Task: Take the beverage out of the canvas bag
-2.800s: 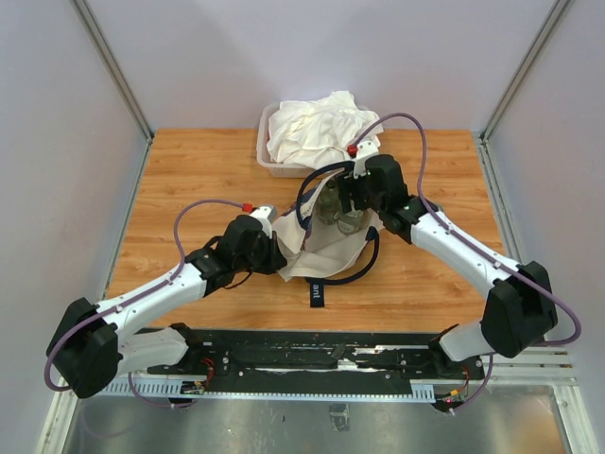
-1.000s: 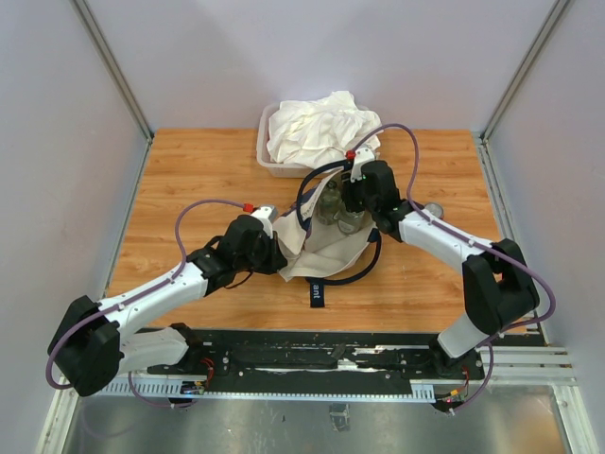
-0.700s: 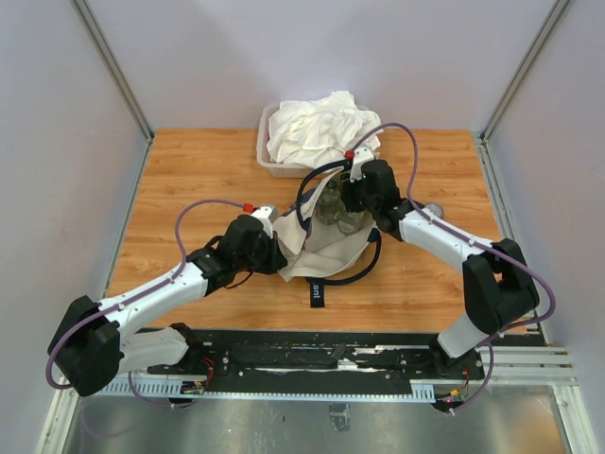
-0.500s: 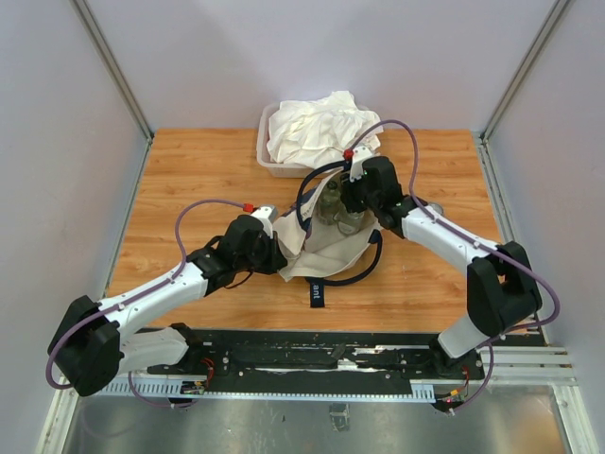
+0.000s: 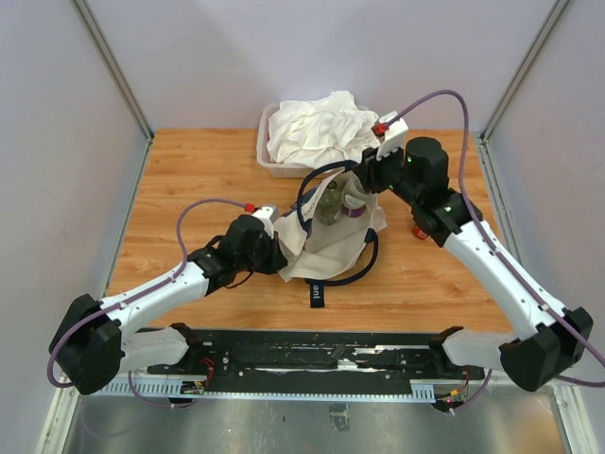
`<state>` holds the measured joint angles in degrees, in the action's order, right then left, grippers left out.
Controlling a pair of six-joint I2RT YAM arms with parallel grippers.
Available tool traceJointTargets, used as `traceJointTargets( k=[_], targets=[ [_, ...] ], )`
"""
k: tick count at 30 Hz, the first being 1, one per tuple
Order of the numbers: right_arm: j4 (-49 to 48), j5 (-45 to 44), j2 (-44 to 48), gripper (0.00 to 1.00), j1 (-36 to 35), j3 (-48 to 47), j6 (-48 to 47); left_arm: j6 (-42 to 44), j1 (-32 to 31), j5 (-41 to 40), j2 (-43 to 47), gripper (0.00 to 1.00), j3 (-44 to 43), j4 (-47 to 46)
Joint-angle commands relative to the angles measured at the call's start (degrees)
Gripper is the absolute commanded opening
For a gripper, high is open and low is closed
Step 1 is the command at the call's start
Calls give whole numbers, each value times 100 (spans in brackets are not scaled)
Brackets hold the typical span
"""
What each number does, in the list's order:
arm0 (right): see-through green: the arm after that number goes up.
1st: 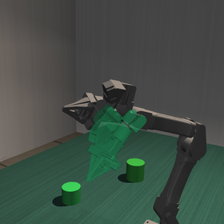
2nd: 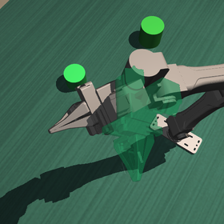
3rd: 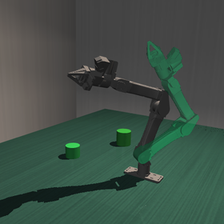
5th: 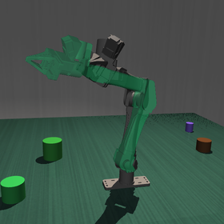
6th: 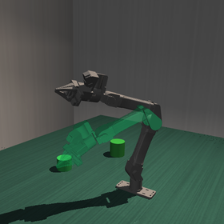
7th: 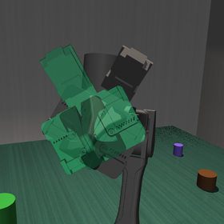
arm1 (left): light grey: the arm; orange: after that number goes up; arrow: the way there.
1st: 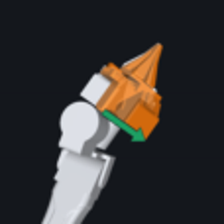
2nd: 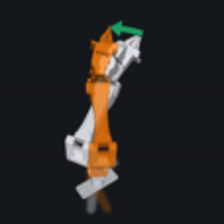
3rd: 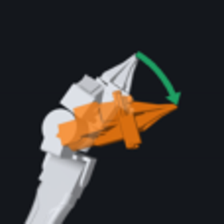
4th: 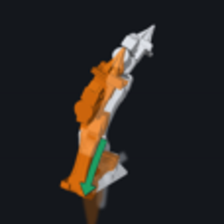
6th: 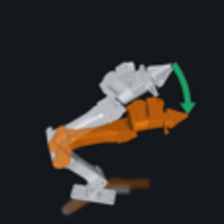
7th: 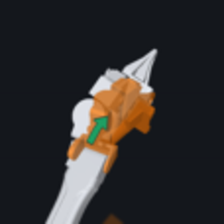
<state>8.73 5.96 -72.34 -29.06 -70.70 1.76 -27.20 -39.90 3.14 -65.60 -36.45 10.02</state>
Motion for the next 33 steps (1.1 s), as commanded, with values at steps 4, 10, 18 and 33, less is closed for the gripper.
traceJointTargets(
  k=[4,10,18,33],
  targets=[
    [-183,-931,1058,1,32,-683,-665,115,-62,93,-113,0,-69,318],
    [128,-2579,1522,1,104,-498,-1171,135,-62,128,-116,1,-117,320],
    [250,-3492,2221,1,463,675,-703,197,-62,162,-163,0,-139,351],
    [-202,-2289,3097,1,2125,3159,827,189,-62,143,-94,1,-81,408]
  ],
)
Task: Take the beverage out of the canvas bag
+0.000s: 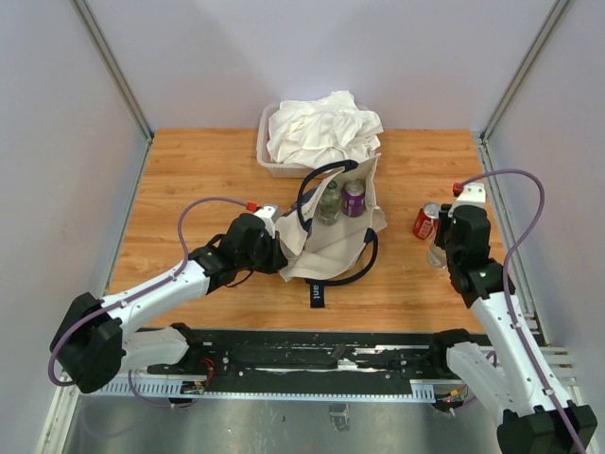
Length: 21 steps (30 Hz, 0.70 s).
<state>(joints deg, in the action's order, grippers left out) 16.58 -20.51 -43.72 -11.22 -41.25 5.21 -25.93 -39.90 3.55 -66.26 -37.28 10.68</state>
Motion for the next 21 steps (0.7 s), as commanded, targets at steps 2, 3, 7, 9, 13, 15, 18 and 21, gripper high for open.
traceJointTargets(
  k=[2,3,7,9,13,15,18,21],
  targets=[
    [-1093,470,229,1,459,377,568,63,-62,103,-40,0,0,347],
    [-1150,484,213,1,478,453,587,60,-62,104,-44,0,-3,349],
    [-1468,625,167,1,524,736,649,71,-62,109,-77,1,-17,339],
    [-1625,658,127,1,525,826,687,71,-62,117,-89,0,-28,343],
    [-1779,670,59,1,529,903,678,70,-62,115,-111,1,-27,330],
    [-1887,671,49,1,525,960,642,79,-62,115,-122,0,-29,323],
    [-1973,680,-3,1,525,1037,588,72,-62,115,-135,1,-26,296],
    [-2006,697,-46,10,525,1119,547,70,-62,113,-153,0,-36,273]
  ],
)
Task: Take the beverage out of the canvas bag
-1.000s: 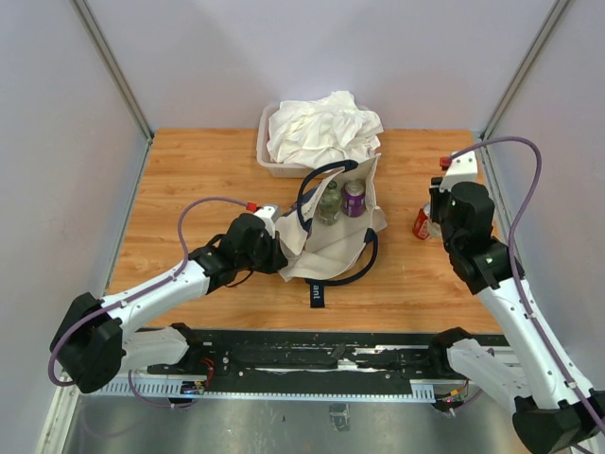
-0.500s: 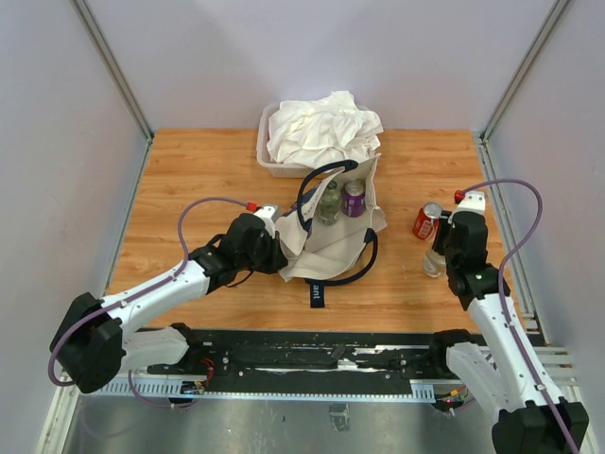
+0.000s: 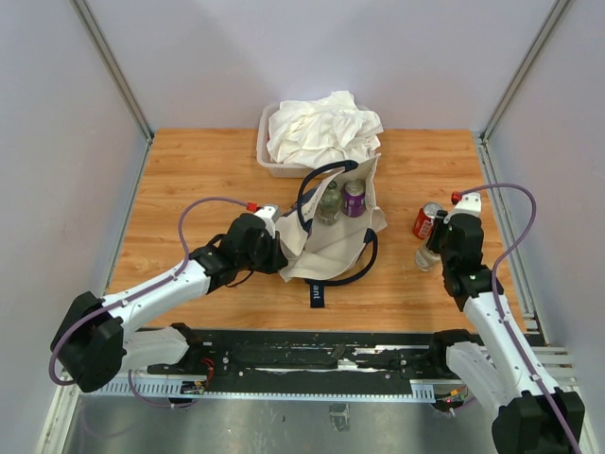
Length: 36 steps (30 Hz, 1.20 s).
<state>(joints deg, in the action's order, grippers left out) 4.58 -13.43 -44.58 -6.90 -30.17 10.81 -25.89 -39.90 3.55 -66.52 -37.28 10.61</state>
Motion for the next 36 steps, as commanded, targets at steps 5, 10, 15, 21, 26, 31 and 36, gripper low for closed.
traceJointTargets(
  k=[5,10,15,21,26,31,36],
  targets=[
    [-766,-4,19,53,92,113,-36,65,-62,119,-156,0,-52,266],
    [-696,-36,-4,83,92,84,-107,75,-62,128,-189,0,-72,260],
    [-668,67,-4,88,92,-192,-258,88,-62,134,-221,0,-96,250],
    [-92,393,1,84,-71,-1312,-269,70,-62,125,-233,0,-107,253],
    [411,548,-327,75,-840,-2465,-583,74,-62,123,-229,1,-119,245],
    [740,346,-898,58,-2119,-3325,-1065,72,-62,121,-239,0,-164,240],
    [708,627,-1529,48,-2915,-3544,-1082,58,-62,122,-230,0,-210,214]
  ],
)
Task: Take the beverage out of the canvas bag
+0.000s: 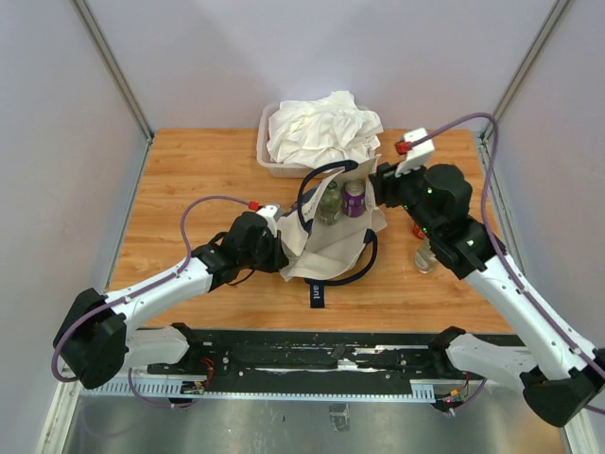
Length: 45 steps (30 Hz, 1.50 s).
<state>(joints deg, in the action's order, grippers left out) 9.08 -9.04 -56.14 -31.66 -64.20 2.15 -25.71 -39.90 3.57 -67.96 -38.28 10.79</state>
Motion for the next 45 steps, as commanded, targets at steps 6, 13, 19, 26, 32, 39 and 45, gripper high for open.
traceJointTargets(
  k=[6,13,19,26,32,39,45],
  targets=[
    [-159,587,-1087,41,-559,29,-50,52,-62,122,-85,0,-144,212],
    [-498,757,-2031,48,-554,-63,-97,63,-62,93,-98,0,-204,230],
    [-885,634,-2722,59,-547,-91,-98,51,-62,39,-77,0,-225,240],
    [-1600,371,-3183,69,-380,117,51,6,-62,-13,-14,0,-228,255],
    [-2140,358,-3494,68,-274,179,165,-4,-62,-19,-22,1,-236,275],
    [-2364,300,-3980,64,-210,-101,173,-22,-62,-29,-54,0,-259,295],
    [-2544,227,-4145,52,-206,-159,163,-52,-62,-65,-48,0,-261,326]
  ],
)
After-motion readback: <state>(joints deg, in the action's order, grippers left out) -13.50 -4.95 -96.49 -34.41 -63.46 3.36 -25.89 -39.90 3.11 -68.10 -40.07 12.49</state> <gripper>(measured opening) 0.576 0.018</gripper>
